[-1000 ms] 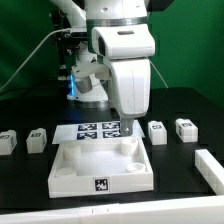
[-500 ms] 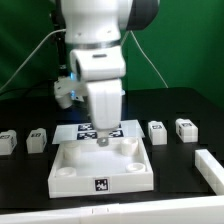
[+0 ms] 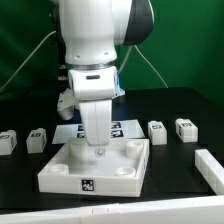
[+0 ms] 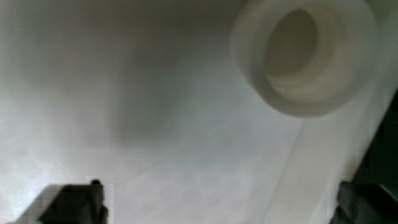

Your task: Assemble one leg

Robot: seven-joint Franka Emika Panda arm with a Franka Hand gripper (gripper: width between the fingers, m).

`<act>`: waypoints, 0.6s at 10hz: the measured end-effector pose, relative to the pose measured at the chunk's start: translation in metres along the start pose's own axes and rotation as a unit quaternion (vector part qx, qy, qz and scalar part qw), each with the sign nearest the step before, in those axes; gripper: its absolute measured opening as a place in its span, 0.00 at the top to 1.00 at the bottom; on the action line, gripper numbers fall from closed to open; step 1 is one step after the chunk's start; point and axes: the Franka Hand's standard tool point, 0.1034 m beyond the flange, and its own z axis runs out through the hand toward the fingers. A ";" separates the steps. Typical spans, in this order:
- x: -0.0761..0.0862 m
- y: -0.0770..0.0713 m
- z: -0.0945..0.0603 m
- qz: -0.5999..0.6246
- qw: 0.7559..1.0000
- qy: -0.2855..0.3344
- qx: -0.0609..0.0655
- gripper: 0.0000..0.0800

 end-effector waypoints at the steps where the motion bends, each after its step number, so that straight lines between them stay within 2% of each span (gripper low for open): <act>1: -0.002 0.002 -0.006 -0.002 1.000 -0.002 0.000 0.19; 2: -0.006 0.004 -0.010 0.002 1.000 -0.004 0.003 0.19; 6: -0.006 0.003 -0.008 0.003 1.000 -0.004 0.004 0.19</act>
Offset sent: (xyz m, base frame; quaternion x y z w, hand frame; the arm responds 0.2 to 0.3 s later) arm 0.0000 0.0000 0.0000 0.0000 0.0000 0.0000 1.0000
